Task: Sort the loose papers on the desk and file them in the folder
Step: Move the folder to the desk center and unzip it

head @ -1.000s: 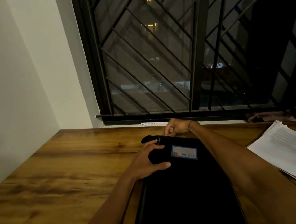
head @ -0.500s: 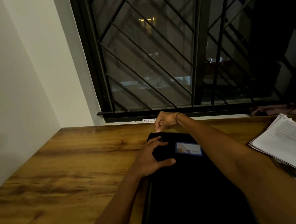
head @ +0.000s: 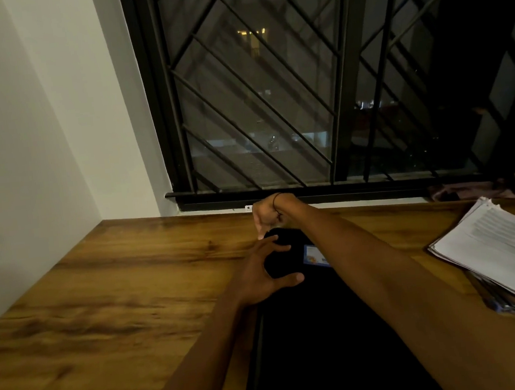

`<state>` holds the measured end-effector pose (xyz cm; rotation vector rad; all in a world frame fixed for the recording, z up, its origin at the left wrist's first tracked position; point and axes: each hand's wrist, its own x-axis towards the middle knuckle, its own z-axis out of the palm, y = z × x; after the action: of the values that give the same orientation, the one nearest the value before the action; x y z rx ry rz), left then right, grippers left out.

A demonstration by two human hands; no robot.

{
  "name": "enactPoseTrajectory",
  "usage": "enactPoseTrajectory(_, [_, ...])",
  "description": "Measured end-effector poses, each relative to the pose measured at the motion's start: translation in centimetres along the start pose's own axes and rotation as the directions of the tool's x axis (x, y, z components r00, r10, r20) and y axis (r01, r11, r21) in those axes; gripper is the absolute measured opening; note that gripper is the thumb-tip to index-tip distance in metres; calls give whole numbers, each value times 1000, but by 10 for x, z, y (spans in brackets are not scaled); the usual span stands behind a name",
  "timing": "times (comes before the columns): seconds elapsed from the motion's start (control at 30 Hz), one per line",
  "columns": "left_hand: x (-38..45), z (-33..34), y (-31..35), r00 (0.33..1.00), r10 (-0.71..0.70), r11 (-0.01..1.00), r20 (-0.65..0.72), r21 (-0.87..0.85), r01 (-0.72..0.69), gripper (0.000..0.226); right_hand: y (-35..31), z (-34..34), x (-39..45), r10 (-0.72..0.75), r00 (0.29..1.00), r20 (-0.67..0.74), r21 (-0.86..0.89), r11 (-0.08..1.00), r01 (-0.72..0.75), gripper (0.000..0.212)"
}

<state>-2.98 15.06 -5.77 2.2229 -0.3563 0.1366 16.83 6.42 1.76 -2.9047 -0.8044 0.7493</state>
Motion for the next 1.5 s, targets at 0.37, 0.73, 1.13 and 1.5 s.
enactPoseTrajectory(0.37, [-1,1,1,1000,-23,1000,3,9,23,68,-23,4,-24,-56,995,-88,-311,950,26,16])
enactPoseTrajectory(0.73, [1,2,-2,999,-30,999,16,15,30,69,-33,6,-26,-93,953,-289,-107,992,64,22])
enactPoseTrajectory(1.13, [-1,0,1,999,-47,999,21,27,47,72,-24,3,-25,-37,941,-336,51,997,57,21])
enactPoseTrajectory(1.5, [-1,1,-1,1000,-10,1000,-12,-25,10,66,10,15,-38,17,928,-372,118,993,29,11])
